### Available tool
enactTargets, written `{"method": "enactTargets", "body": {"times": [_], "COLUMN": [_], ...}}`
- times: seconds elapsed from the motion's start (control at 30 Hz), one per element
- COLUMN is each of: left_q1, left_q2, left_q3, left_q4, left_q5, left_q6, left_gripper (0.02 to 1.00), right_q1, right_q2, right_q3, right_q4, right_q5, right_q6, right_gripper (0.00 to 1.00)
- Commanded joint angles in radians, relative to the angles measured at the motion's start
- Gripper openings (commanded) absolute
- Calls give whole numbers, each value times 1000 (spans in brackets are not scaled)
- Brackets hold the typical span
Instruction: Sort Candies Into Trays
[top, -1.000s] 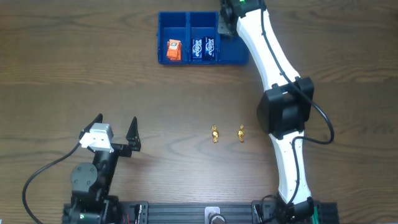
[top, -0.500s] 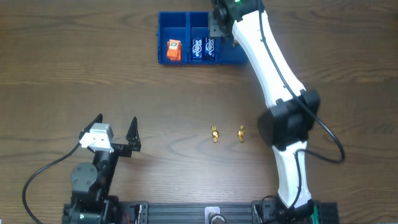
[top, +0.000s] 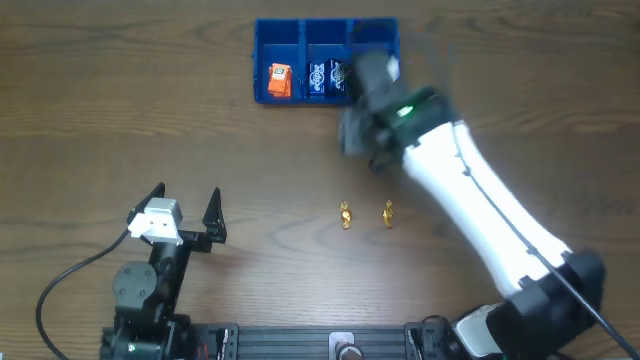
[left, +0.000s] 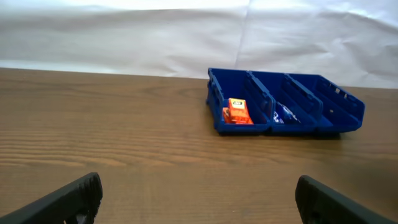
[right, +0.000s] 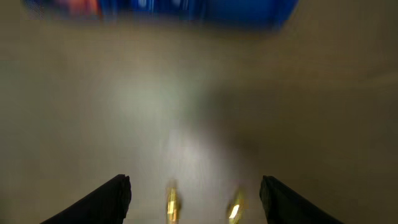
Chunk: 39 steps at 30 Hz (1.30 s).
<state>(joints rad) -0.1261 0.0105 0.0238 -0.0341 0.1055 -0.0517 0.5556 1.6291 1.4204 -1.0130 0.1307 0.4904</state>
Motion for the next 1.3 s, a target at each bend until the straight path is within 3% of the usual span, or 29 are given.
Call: {"method": "enactTargets", "body": {"times": [0.03, 0.2, 0.83, 0.9, 1.1, 1.3], "left_q1": [3, 3, 3, 3, 3, 3], "left_q2": [-6, -6, -6, -6, -6, -6], "left_q3": [-19, -19, -19, -19, -19, -19], "left_q4": [-34, -34, -34, -34, -34, -34], "left_q5": [15, 15, 15, 15, 15, 15], "left_q6": [4, 4, 4, 4, 4, 4], "left_gripper": [998, 998, 998, 998, 996, 998], "right_q1": [88, 135, 134, 134, 134, 134], "right_q2": [20, 94, 312, 315, 314, 314], "right_q3": [-185, -249, -261, -261, -262, -262], "right_q4": [52, 79, 149, 149, 137, 120], "right_q5": [-79, -90, -111, -111, -111, -111], "right_q6": [164, 200, 226, 235, 240, 243], "right_gripper": [700, 700, 660, 619, 321, 299]}}
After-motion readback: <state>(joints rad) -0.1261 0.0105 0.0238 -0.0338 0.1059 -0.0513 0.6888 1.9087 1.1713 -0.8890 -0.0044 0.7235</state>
